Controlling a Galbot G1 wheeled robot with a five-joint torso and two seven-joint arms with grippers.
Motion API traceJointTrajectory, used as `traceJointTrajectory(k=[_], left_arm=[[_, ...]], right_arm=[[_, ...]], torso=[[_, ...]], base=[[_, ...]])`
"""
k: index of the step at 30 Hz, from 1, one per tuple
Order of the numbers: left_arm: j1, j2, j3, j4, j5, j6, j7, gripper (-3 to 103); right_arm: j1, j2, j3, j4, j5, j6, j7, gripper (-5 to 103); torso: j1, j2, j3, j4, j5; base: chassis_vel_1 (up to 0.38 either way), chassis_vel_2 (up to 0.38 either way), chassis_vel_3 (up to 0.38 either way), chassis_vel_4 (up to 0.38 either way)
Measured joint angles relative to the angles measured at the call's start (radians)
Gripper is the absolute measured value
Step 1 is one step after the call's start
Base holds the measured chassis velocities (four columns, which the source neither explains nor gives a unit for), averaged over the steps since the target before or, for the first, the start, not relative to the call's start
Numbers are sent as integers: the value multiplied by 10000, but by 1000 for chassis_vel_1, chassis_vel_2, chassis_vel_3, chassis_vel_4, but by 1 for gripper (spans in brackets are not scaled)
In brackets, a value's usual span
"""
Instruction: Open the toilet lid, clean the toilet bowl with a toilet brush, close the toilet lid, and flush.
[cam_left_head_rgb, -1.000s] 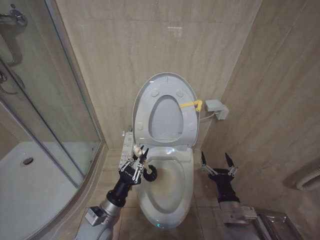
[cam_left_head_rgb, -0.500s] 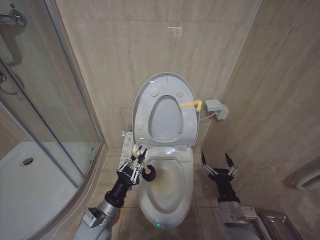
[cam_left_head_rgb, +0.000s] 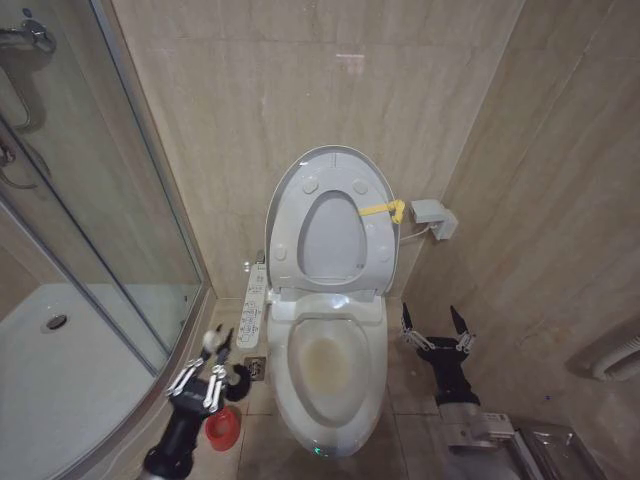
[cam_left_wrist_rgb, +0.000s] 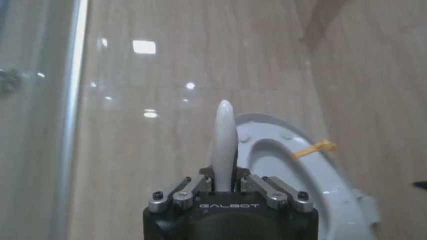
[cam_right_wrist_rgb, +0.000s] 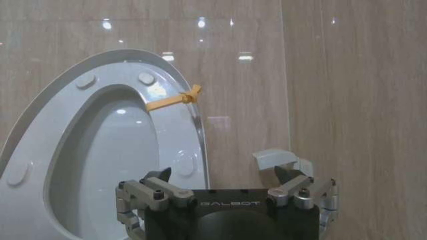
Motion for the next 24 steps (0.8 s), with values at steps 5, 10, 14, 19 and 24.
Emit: traceJointTrajectory(k=[5, 10, 14, 19, 24], left_arm=[[-3, -167, -643, 849, 34, -473, -289, 19], [-603, -186, -516, 2134, -13, -807, -508, 19], [-1307, -174, -199, 3469, -304, -1127, -517, 19], [-1826, -136, 161, 4466, -520, -1320, -490, 19], [-2633, -69, 670, 5926, -982, -1393, -365, 19]], right_arm=[[-1, 0, 0, 0, 0, 0, 0, 100], [0, 0, 0, 0, 0, 0, 0, 100], [-1, 0, 0, 0, 1, 0, 1, 100], [0, 0, 0, 1, 0, 0, 0, 100], [0, 0, 0, 0, 0, 0, 0, 100]], torso=[[0, 0, 0, 1, 1], [1, 0, 0, 0, 0], [1, -1, 1, 0, -1], [1, -2, 1, 0, -1], [1, -1, 1, 1, -1]], base=[[0, 0, 0, 0], [0, 0, 0, 0], [0, 0, 0, 0], [0, 0, 0, 0], [0, 0, 0, 0]])
